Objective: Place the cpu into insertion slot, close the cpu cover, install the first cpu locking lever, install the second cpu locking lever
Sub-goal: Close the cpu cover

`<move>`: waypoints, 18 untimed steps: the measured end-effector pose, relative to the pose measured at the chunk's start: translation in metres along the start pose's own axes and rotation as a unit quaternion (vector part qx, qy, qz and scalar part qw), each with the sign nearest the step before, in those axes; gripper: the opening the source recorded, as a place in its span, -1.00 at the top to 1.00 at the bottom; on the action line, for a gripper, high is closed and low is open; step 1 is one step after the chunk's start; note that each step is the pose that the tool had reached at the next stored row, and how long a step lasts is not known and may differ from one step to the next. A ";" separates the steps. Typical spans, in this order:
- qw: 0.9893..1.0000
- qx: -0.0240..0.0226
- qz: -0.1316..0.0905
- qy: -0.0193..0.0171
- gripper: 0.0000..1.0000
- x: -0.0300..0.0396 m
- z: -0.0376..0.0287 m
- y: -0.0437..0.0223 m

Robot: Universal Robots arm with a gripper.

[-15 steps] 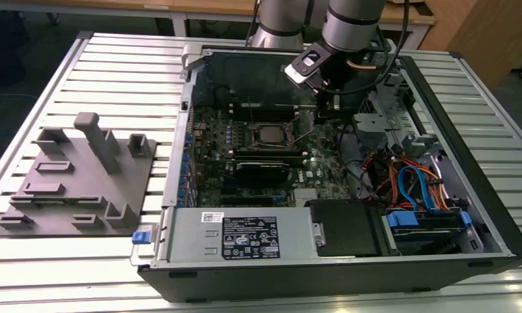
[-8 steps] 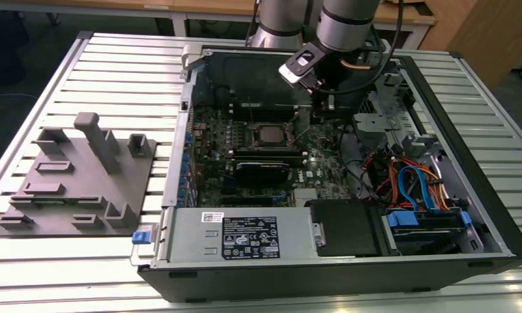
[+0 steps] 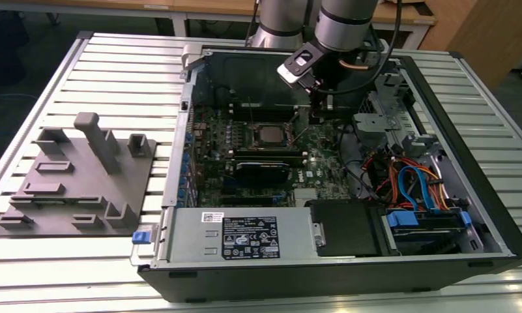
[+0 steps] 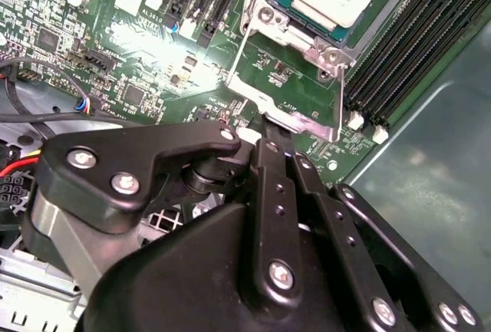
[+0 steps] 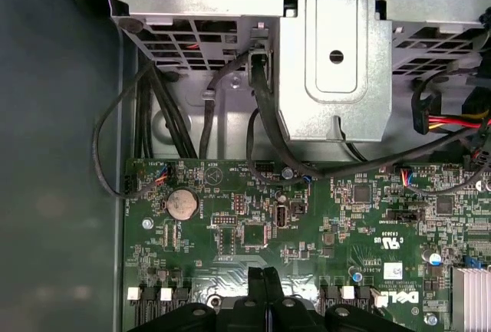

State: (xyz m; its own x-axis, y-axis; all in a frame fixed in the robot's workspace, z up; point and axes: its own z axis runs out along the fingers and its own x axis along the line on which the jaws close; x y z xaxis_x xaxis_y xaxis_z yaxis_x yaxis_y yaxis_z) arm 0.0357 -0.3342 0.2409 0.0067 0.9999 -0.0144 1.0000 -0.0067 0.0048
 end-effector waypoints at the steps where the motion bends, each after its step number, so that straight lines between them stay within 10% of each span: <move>1: 1.000 0.000 0.000 0.000 0.80 0.0000 0.0000 0.0000; 18: 1.000 0.000 0.000 0.000 0.80 0.0000 0.0002 -0.0065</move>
State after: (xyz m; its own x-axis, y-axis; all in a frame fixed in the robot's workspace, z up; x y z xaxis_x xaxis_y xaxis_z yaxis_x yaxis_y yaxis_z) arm 0.0293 -0.3342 0.2406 0.0070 0.9999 -0.0144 1.0000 -0.0069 0.0048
